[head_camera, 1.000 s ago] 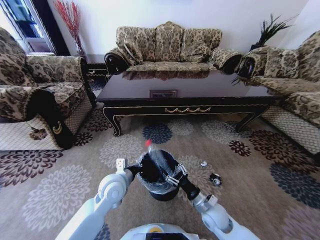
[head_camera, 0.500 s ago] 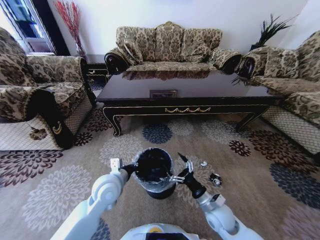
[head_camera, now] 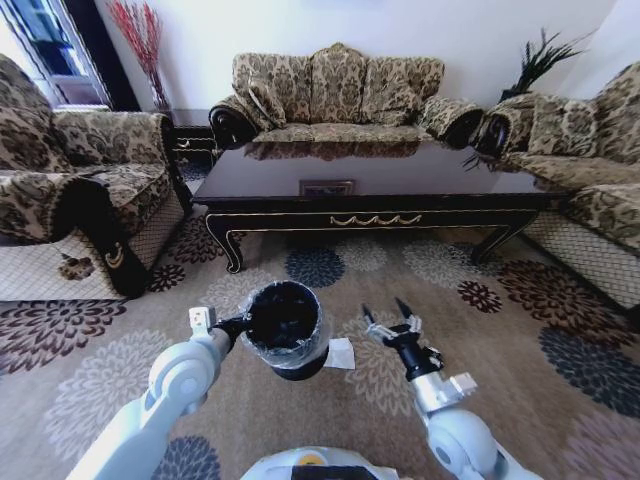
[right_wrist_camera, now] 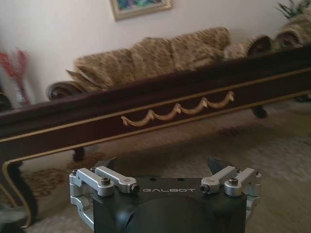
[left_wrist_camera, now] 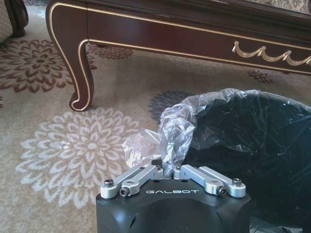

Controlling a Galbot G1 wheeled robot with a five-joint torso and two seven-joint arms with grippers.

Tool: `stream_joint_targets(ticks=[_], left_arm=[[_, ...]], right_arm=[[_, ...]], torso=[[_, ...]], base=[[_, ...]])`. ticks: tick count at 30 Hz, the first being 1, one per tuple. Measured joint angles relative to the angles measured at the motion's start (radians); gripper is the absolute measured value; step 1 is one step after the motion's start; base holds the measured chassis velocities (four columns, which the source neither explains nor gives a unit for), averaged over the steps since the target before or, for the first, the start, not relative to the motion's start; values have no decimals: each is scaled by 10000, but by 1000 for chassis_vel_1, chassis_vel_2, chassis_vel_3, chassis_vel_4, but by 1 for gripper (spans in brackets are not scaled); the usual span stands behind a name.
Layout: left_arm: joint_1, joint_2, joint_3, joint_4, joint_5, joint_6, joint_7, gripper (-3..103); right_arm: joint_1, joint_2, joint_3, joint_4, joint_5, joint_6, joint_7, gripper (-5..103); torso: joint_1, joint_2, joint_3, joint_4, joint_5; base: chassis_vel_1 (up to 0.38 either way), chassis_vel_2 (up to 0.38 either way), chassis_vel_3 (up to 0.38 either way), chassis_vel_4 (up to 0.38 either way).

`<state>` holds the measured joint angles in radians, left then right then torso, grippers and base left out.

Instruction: Move to the front of the table and pick up the trash from the floor, then place it into the trash bin.

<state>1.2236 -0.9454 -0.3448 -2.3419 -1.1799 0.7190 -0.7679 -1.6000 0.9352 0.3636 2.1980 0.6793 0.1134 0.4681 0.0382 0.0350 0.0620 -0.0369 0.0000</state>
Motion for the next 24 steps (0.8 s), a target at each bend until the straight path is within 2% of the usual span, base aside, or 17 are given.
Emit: stream_joint_targets(ticks=[1, 3, 5, 7, 9, 15, 19, 24], left_arm=[[83, 33, -67, -91, -8, 0, -20, 4], [137, 56, -132, -153, -21, 0, -31, 4], [214, 108, -244, -256, -43, 0, -62, 4], [230, 116, -268, -277, -46, -1, -68, 4], [313, 131, -347, -364, -59, -3, -101, 4], [507, 110, -446, -505, -59, -3, -131, 4], [742, 116, -589, -598, -22, -4, -143, 4], [875, 137, -697, -633, -17, -3, -147, 4]], right_arm=[[107, 36, 70, -236, 177, -292, 474, 100], [169, 41, 120, -433, 195, -464, 723, 100], [332, 39, 149, -780, 271, -1202, 1523, 100], [382, 38, 148, -856, 346, -1403, 1752, 100], [705, 59, 30, -1274, 897, -2079, 2637, 100], [1225, 228, -239, -2076, 1472, -2594, 3457, 100], [2243, 832, -646, -3249, 2640, -2955, 4699, 100], [3011, 1512, -752, -4094, 3089, -2990, 5251, 100]], torso=[[0, 0, 0, 0, 0], [0, 0, 0, 0, 0], [0, 0, 0, 0, 1], [0, 0, 0, 0, 1], [0, 0, 0, 0, 0], [0, 0, 0, 0, -1], [0, 0, 0, 0, 0], [0, -1, 1, 1, -3]], base=[[0, 0, 0, 0], [0, 0, 0, 0], [0, 0, 0, 0], [0, 0, 0, 0], [0, 0, 0, 0], [0, 0, 0, 0], [0, 0, 0, 0], [0, 0, 0, 0]])
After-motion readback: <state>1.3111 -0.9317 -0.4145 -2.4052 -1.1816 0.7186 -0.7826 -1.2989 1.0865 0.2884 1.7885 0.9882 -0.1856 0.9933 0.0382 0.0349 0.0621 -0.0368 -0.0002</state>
